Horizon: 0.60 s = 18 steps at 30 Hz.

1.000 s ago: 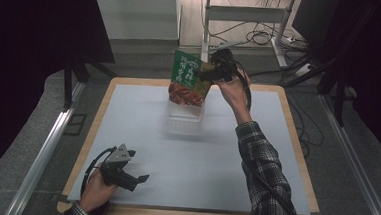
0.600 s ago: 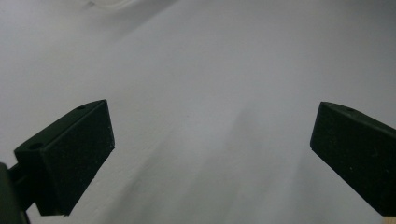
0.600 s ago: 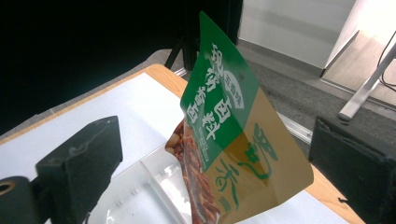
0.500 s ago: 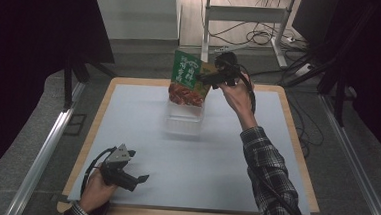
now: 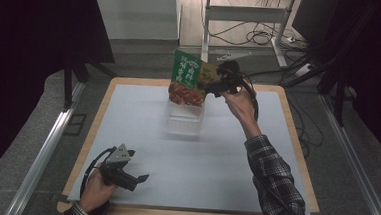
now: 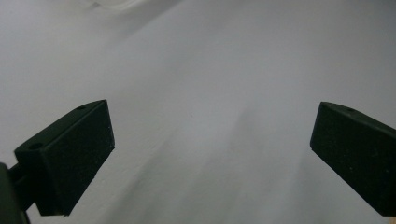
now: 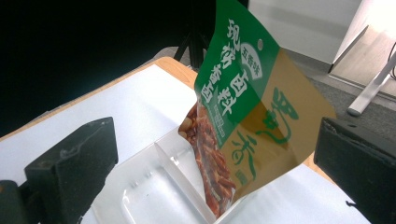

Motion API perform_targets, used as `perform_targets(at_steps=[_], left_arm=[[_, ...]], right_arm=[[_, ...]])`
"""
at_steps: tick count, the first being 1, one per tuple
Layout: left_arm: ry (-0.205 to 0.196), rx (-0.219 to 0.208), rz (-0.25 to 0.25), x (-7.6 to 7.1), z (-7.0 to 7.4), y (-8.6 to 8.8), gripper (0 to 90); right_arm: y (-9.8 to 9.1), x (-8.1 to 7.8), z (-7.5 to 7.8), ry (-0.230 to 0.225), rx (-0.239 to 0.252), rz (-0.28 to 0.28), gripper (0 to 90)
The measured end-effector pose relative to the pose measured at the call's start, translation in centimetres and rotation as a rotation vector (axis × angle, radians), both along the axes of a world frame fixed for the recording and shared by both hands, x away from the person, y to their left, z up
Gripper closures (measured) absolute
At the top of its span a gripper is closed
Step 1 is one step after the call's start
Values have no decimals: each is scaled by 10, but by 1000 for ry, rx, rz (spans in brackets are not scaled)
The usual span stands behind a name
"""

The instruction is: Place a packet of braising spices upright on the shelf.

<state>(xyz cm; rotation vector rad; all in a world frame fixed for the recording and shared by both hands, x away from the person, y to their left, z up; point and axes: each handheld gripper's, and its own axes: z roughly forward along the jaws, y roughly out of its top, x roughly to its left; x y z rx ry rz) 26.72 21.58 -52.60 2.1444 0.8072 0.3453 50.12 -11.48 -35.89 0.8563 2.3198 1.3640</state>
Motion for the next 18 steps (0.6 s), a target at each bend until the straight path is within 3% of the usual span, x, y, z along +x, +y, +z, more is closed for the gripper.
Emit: perform_targets(at_steps=[4, 10, 18], left_arm=[[-3, -3, 4, 0, 0, 0, 0], [-37, -13, 7, -1, 2, 2, 0], [-41, -14, 9, 0, 1, 2, 0]], right_arm=[[-3, -4, -1, -2, 8, 3, 0], [-9, -11, -4, 3, 3, 3, 0], [-20, -23, -10, 0, -10, 1, 0]])
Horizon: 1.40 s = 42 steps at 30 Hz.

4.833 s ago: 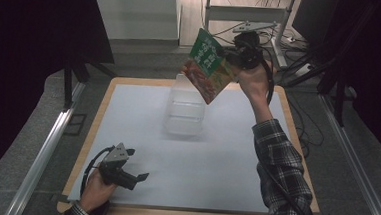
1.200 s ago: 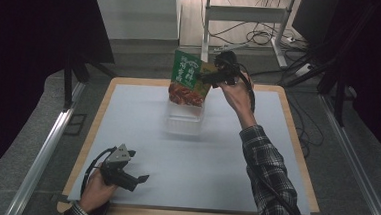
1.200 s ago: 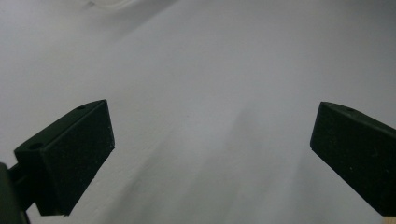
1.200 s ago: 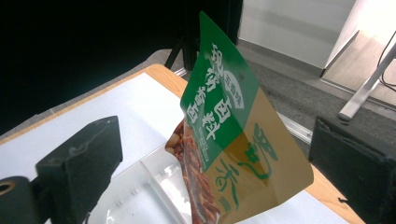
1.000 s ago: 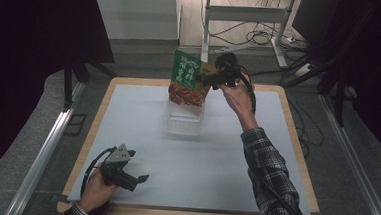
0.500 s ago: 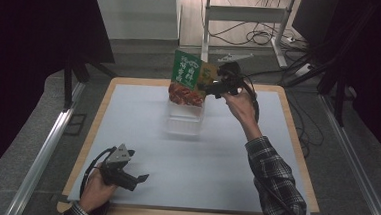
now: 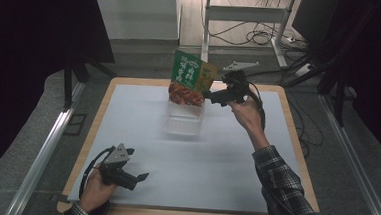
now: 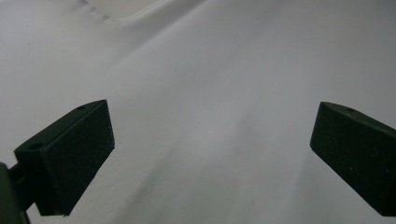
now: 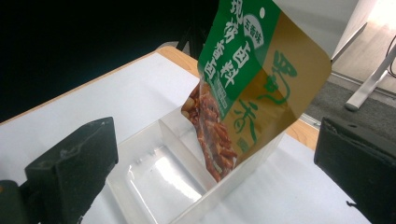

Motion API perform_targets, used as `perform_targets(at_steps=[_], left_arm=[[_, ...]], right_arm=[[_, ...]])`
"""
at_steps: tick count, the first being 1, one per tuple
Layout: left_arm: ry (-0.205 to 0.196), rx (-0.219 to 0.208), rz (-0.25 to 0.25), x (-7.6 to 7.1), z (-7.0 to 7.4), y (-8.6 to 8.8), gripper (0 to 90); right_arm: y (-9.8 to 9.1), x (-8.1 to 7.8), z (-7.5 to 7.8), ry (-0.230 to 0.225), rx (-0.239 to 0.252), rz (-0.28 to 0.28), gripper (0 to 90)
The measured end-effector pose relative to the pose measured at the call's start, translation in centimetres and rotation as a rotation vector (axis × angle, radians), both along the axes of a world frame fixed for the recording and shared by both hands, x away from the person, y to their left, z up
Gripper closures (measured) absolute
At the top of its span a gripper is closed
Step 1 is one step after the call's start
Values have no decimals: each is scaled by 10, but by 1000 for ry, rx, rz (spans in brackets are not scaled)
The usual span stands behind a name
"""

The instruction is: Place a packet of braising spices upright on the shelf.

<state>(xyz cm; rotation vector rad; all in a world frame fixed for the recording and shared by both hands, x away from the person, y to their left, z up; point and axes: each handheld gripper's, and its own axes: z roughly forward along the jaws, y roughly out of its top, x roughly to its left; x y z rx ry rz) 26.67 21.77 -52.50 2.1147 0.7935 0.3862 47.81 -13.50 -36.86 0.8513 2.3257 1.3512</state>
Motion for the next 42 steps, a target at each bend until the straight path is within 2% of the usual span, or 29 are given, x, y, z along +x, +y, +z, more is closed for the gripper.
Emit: perform_targets(at_steps=[11, 18, 20, 29, 36, 42], left_arm=[[5, 2, 1, 0, 0, 0, 0], [16, 1, -4, 1, -1, 0, 0], [16, 12, -9, 0, -1, -1, 0], [20, 7, -9, 0, -1, -1, 0], [19, 11, -13, 0, -1, -2, 0], [21, 13, -16, 0, -1, -2, 0]], right_arm=[[-10, -16, -9, 4, -14, -1, 0], [-17, -28, -15, 29, 8, -14, 0], [-19, -31, -17, 28, 7, -13, 0], [-29, -43, -28, 30, 14, -26, 0], [-35, -52, -40, 34, -3, -34, 0], [-39, -60, -49, 19, -40, -31, 0]])
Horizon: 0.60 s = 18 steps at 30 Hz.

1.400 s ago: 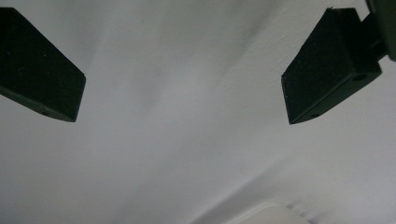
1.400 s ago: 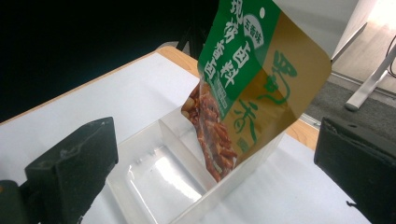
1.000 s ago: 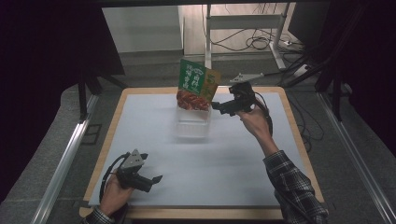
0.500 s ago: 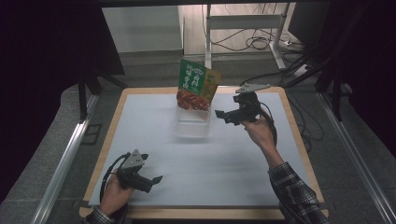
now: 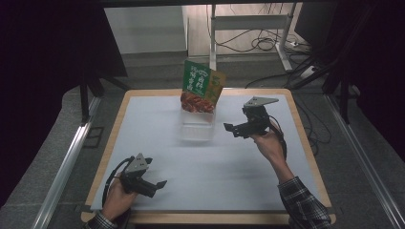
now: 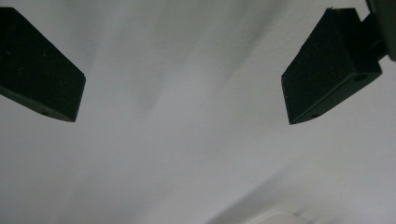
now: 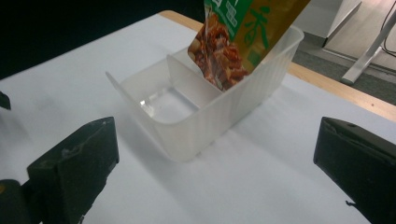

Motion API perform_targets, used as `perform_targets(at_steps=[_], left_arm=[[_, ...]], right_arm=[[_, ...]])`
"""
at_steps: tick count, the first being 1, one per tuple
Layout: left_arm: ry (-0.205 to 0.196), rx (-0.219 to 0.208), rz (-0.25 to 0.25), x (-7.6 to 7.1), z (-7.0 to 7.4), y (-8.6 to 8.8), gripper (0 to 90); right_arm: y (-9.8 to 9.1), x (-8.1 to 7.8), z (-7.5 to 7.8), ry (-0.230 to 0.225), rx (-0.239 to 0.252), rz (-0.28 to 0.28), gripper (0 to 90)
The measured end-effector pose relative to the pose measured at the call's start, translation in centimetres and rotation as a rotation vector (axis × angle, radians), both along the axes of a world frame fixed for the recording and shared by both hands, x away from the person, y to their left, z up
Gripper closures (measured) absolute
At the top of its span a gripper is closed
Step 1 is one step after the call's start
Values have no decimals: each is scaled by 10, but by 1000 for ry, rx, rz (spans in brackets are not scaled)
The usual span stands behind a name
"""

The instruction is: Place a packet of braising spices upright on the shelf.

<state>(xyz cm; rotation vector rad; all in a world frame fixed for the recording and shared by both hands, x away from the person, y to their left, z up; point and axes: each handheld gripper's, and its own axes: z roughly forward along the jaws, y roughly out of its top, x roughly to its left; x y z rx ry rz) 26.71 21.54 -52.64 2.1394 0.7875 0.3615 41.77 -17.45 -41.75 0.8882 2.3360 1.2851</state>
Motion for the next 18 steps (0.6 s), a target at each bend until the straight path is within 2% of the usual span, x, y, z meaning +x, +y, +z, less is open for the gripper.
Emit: perform_targets(at_steps=[5, 18], left_arm=[[-2, 0, -1, 0, 0, 0, 0], [-3, 2, -3, -1, 0, -1, 0]], right_arm=[[-3, -5, -6, -4, -11, -1, 0], [-10, -17, -10, -7, -21, -14, 0]])
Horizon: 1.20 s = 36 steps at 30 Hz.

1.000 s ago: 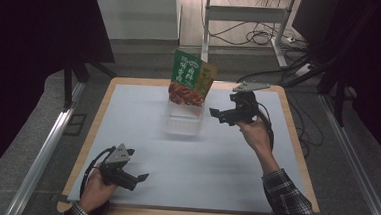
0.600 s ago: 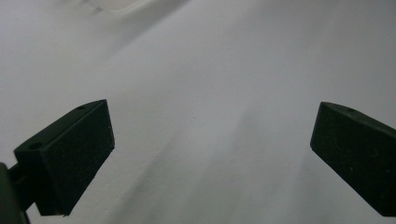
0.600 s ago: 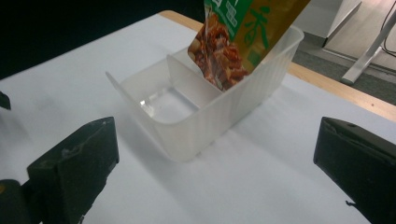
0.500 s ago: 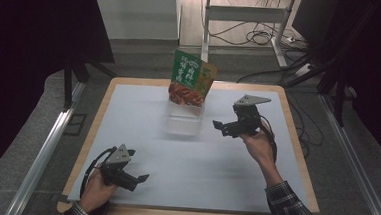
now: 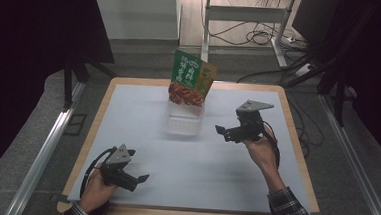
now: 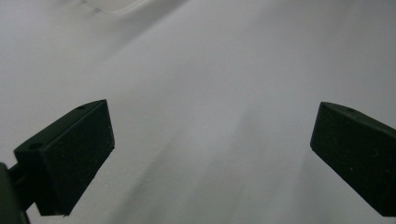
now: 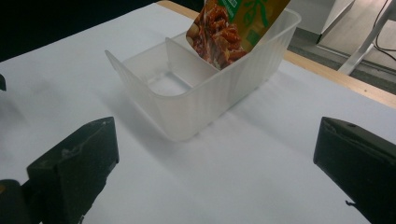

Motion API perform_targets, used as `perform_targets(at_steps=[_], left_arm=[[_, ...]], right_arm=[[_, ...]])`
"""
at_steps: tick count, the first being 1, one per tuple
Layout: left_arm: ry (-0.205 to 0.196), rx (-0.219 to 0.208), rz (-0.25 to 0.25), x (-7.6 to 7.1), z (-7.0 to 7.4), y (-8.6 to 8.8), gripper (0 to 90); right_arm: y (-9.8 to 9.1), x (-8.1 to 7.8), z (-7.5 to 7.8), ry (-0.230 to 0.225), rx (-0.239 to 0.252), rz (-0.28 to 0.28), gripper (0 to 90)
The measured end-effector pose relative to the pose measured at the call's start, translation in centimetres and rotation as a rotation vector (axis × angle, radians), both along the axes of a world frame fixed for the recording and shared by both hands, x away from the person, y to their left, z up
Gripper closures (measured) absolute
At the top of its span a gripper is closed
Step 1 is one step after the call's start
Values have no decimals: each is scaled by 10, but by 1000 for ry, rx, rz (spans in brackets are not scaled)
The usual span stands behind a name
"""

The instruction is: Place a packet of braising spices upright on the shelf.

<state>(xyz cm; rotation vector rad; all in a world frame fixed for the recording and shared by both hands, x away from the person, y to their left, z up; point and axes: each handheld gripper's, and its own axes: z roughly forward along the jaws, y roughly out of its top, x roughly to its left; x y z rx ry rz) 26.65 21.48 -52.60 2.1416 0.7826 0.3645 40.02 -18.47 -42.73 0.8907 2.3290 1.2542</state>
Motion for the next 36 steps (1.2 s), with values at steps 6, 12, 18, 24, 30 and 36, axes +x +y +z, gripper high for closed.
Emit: perform_targets(at_steps=[6, 12, 18, 24, 30, 36], left_arm=[[-2, 3, 1, 0, 0, 0, 0], [-3, 3, 1, 0, 0, 0, 0], [2, 1, 1, 0, 0, 0, 0], [3, 1, 2, 0, 0, 0, 0], [0, 2, 3, 0, 0, -1, 0], [2, 1, 4, 0, 0, -1, 0]], right_arm=[[-4, -9, 0, -3, -17, -5, 0], [-11, -19, -1, -7, -30, -13, 0], [-18, -28, -3, -9, -37, -14, 0], [-24, -38, -4, -14, -46, -9, 0], [-30, -48, -5, -19, -55, -11, 0], [-41, -58, -8, -22, -49, -22, 0]])
